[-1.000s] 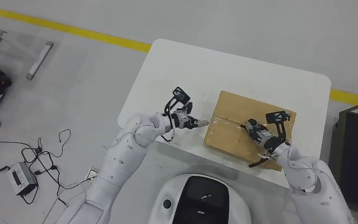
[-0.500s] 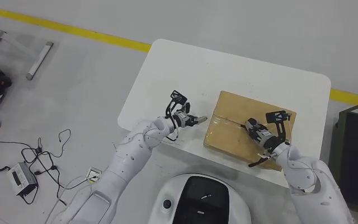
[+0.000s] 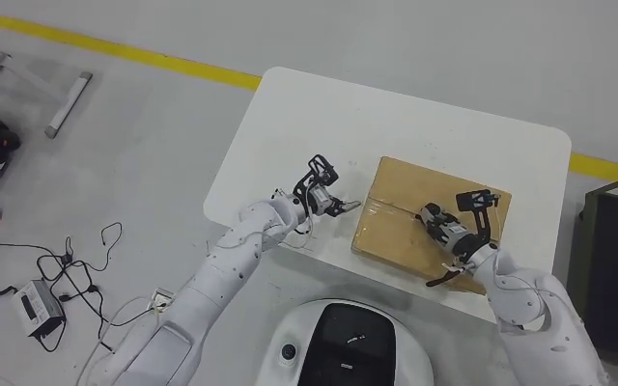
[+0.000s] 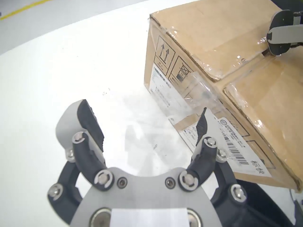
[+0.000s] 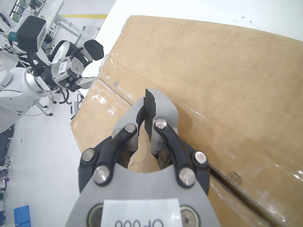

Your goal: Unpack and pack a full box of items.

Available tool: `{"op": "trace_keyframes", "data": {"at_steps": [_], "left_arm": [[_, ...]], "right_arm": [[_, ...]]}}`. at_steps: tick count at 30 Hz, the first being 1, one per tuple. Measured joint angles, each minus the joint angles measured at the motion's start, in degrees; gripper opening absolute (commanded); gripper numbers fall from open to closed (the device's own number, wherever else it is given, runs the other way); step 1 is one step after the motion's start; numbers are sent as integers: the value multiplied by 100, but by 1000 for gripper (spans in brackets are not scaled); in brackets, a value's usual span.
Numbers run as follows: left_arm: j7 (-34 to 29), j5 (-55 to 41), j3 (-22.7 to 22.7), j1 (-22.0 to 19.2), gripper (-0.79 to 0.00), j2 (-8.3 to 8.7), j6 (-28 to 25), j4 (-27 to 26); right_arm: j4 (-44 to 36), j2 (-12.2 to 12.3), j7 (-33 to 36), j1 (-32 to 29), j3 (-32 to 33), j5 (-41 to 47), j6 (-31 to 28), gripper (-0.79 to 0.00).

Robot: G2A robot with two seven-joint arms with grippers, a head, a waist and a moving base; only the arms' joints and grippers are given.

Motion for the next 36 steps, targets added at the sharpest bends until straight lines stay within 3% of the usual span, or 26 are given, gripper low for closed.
{"op": "trace_keyframes", "data": {"at_steps": [9, 13, 26, 27, 28, 30, 36], "left_arm": [[355, 1331, -60, 392, 0, 202, -51, -615], [504, 1647, 30, 479, 0, 215, 105, -718], [1297, 2067, 682, -27, 0, -35, 885, 101], [1348, 2065, 713, -55, -188, -56, 962, 159], [1380, 2053, 732, -70, -428, -72, 1019, 198], [1454, 2019, 760, -94, -779, -102, 1143, 261], [1801, 1949, 732, -18, -785, -140, 1541, 201]], "right_arm": [[28, 4, -5, 41, -14, 19, 20, -785], [29, 4, -13, 50, -30, 19, 36, -785], [-1, 9, -34, 32, -33, 41, 101, -785], [-2, 10, -33, 27, -32, 43, 101, -785], [0, 11, -33, 24, -32, 44, 101, -785], [6, 12, -31, 21, -40, 45, 97, -785], [19, 12, -8, 47, -81, 43, 89, -785]]}}
